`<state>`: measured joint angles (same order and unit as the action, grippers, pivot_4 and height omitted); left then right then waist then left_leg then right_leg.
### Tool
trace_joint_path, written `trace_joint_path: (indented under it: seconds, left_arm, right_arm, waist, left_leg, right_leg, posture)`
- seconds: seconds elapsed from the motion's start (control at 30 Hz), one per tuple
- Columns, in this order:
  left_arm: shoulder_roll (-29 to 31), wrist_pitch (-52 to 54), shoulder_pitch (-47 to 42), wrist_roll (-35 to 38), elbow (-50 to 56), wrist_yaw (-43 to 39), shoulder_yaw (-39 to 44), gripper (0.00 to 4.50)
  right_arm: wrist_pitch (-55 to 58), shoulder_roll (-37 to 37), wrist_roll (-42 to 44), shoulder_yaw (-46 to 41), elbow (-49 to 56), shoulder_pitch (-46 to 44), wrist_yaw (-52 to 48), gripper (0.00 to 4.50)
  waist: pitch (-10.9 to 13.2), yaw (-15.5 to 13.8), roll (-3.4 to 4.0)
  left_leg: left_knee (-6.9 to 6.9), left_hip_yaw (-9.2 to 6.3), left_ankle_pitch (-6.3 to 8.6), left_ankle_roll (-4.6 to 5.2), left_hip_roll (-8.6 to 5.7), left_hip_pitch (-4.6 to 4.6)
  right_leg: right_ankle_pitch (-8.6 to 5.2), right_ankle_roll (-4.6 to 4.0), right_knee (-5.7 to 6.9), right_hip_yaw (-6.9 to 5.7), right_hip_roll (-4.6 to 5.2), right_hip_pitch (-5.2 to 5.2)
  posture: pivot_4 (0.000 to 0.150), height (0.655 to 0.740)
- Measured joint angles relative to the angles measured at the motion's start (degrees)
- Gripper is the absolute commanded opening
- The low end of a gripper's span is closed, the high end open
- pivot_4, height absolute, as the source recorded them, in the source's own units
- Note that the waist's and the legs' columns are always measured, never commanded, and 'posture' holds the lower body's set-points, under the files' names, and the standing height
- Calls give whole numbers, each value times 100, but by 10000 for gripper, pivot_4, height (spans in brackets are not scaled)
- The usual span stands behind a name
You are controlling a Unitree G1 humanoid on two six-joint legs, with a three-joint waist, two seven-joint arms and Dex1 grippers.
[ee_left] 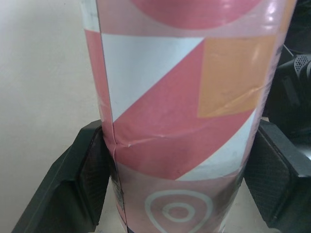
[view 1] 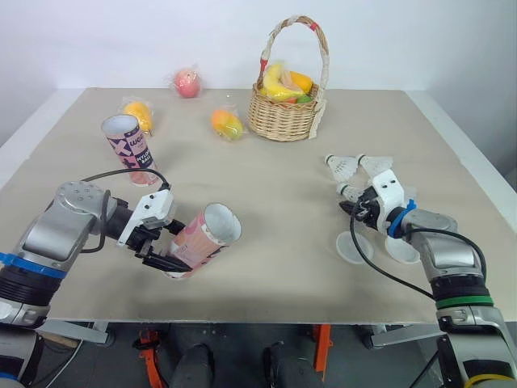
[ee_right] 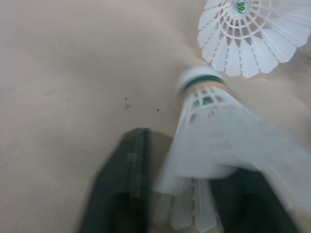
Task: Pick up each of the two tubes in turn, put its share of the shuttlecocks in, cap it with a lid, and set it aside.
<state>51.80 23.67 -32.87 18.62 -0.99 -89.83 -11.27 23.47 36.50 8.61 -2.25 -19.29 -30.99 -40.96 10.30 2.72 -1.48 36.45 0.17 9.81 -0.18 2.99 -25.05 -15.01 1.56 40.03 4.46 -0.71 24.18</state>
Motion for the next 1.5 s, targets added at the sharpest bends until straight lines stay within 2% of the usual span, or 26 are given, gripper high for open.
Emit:
trace_joint_path:
  seconds: [0.03,0.33,0.4,0.47,0.53,0.6,0.77,0.93,1.17,1.37,1.5]
  left_arm:
    - [0,0,1,0,1,0,1,36106]
    - [25,18,47,17,44,68,26,36106]
    - [26,19,47,13,44,67,25,36106]
    - [22,11,38,10,20,62,24,36106]
    - [-3,-2,9,2,-16,60,16,36106]
    - [-66,-12,-59,-16,-60,65,-5,36106]
    - [-92,-10,-78,-21,-74,67,-7,36106]
    - [-91,-6,-77,-10,-65,75,-4,36106]
    - [-83,-1,-70,-12,-60,106,1,36106]
    - [-81,1,-69,-8,-60,123,2,36106]
    - [-81,-6,-69,-6,-47,104,-1,36106]
  right_arm:
    - [0,1,2,0,5,3,-4,409]
    - [108,573,721,-47,1681,498,-1207,409]
    - [70,738,990,-44,2304,466,-1634,409]
    - [-94,937,1537,138,3407,139,-2517,409]
    - [-225,961,1654,477,3835,-128,-2908,409]
    - [-555,774,1304,1210,3747,-793,-3286,409]
    - [-999,316,768,1862,3079,-1730,-3527,409]
    - [-1503,-10,362,2354,2419,-2194,-3903,409]
    - [-1792,-348,198,2670,2080,-2571,-4280,409]
    - [-1764,-764,87,2749,1678,-3001,-4335,23504]
    - [-1696,-785,179,2656,1617,-3086,-4430,41811]
  waist:
    - [0,0,0]
    - [2,-6,4]
    - [4,-1,7]
    - [4,-2,7]
    - [3,-5,5]
    - [4,-3,5]
    - [5,-5,5]
    - [4,-11,5]
    - [5,-13,6]
    - [4,-13,6]
    - [5,-15,6]
  left_leg:
    - [0,0,0,0,0,0]
    - [-1,-2,0,0,1,1]
    - [-1,-2,0,0,2,3]
    - [0,-5,0,0,6,3]
    - [2,-9,0,0,7,2]
    - [9,-4,0,-1,8,0]
    - [7,-3,0,-1,8,-3]
    - [-2,-8,1,-1,10,-7]
    - [-3,-11,2,-1,13,-6]
    - [0,-11,0,-3,19,-4]
    - [-1,-11,1,-3,19,-6]
  right_leg:
    - [0,0,0,0,0,0]
    - [-1,-2,1,-2,-1,1]
    - [0,-2,1,-2,-1,1]
    - [-1,-4,1,-7,-3,0]
    - [-3,-7,0,-13,-3,-2]
    - [2,-6,0,-11,-1,2]
    - [1,-8,1,-11,-1,7]
    - [-10,-20,1,-18,-1,9]
    - [-9,-24,2,-23,-2,9]
    - [-5,-28,4,-29,-3,8]
    - [-7,-30,4,-28,-3,8]
  posture:
    - [1500,7400]
    - [1500,7400]
    - [1500,7400]
    - [1500,7400]
    - [1500,7400]
    - [1500,7400]
    - [1500,7400]
    - [1500,7400]
    - [1500,7400]
    - [1500,7400]
    - [1500,7400]
